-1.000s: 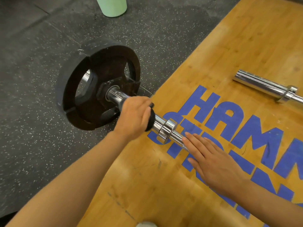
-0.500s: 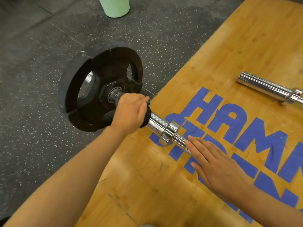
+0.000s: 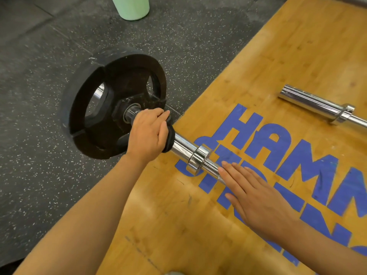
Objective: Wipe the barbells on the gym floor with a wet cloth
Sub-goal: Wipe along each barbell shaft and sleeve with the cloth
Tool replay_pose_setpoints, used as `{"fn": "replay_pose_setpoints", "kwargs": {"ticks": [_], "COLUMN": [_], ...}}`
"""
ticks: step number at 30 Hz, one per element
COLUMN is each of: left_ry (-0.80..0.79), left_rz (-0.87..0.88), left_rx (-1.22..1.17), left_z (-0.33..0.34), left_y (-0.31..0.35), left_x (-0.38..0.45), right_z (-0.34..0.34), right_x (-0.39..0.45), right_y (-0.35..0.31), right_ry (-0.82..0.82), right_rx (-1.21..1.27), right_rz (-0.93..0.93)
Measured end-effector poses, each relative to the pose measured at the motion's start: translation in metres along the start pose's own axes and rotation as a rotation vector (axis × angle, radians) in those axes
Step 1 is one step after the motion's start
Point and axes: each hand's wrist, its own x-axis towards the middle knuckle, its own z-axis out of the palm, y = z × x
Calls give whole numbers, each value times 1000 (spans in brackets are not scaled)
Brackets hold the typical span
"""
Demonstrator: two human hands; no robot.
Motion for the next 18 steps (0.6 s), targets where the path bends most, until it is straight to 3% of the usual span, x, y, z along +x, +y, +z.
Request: {"fn": "replay_pose_setpoints", "kwargs": {"ticks": [4, 11, 18], "left_ry": [83, 7, 45], "left_rz": [-45, 186, -40], "left_rx": [-81, -21, 21], "left_z": [9, 12, 12], "left_y": [31, 24, 25], "left_x": [-18, -27, -21], "right_z": [-1, -1, -5], "right_x": [1, 1, 3], "right_y": [1, 0, 0], "right_ry": [-7, -24, -49], "right_rx": [4, -18, 7], "right_rz": [-11, -17, 9]}}
